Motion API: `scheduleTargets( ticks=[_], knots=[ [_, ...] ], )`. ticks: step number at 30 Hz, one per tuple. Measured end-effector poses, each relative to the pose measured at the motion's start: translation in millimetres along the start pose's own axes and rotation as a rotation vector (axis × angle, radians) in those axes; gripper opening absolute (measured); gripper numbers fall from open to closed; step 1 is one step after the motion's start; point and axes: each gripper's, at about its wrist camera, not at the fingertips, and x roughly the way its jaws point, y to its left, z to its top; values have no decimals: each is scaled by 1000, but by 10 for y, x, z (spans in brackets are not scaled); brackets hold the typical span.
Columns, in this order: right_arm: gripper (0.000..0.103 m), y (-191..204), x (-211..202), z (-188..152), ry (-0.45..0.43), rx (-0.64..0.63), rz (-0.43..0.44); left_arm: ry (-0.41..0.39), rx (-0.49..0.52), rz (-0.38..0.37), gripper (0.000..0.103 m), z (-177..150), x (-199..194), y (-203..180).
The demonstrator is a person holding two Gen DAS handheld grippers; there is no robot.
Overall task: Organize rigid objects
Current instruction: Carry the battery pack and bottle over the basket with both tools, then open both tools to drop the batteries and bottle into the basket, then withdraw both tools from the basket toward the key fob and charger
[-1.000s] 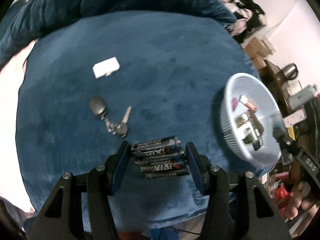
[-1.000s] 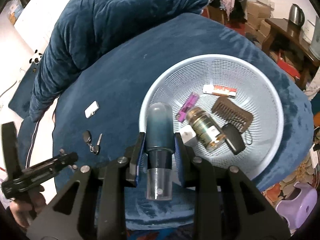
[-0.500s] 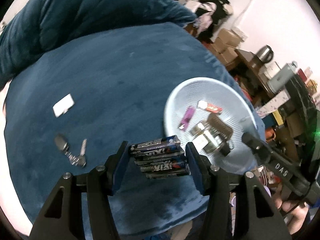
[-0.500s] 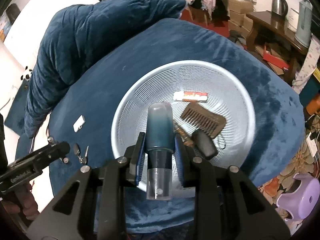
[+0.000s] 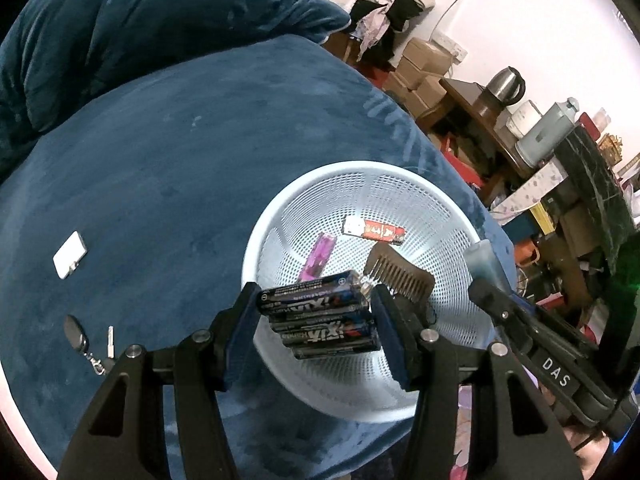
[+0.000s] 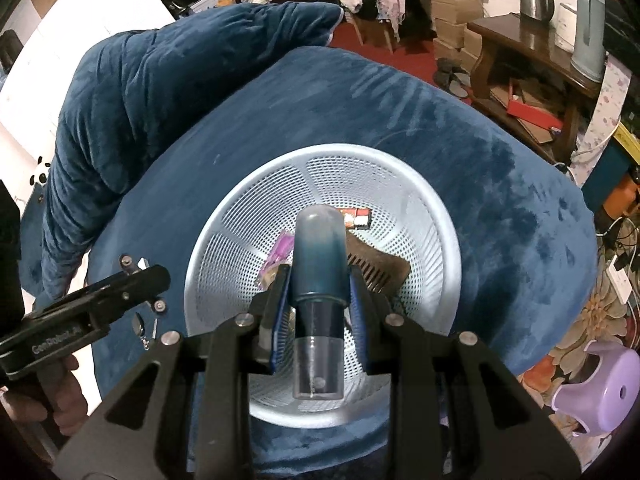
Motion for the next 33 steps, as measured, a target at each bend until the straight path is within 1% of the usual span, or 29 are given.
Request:
scheduleTargets(
  ticks=[4,5,6,7,8,9,10,11,13,16,18,23,33],
  knots=[
    [30,-49,-1,37,-11,7,-2,9,13,6,59,52,131,-59],
    [30,-64,2,48,-12,12,4,21,18,21,59,58,171,-72],
    [33,-82,6,61,-4,18,6,26,19,43,62,56,193,-78],
    [46,-97,10,61,-1,23,1,25,20,59,73,48,197,-78],
    [61,-110,3,59,-3,28,-9,17,20,64,83,34,183,-76],
    [68,-128,-17,57,-15,33,-18,13,18,62,88,21,162,-68],
    [78,-140,-34,53,-22,35,-23,14,17,51,97,7,139,-54],
    [85,-153,-54,46,-29,39,-29,14,16,45,101,-6,124,-37],
    [91,-166,-67,45,-29,44,-32,9,15,58,103,-29,81,-5],
    [101,-150,-54,34,-5,36,-50,10,10,85,103,-62,33,59],
    [103,-126,-55,17,4,24,-68,12,5,91,103,-85,8,103],
    [103,-55,-55,-42,20,-2,-92,18,-1,110,103,-163,-45,207],
    [103,77,3,-187,67,-36,-129,19,-36,118,103,-283,-142,412]
  ],
)
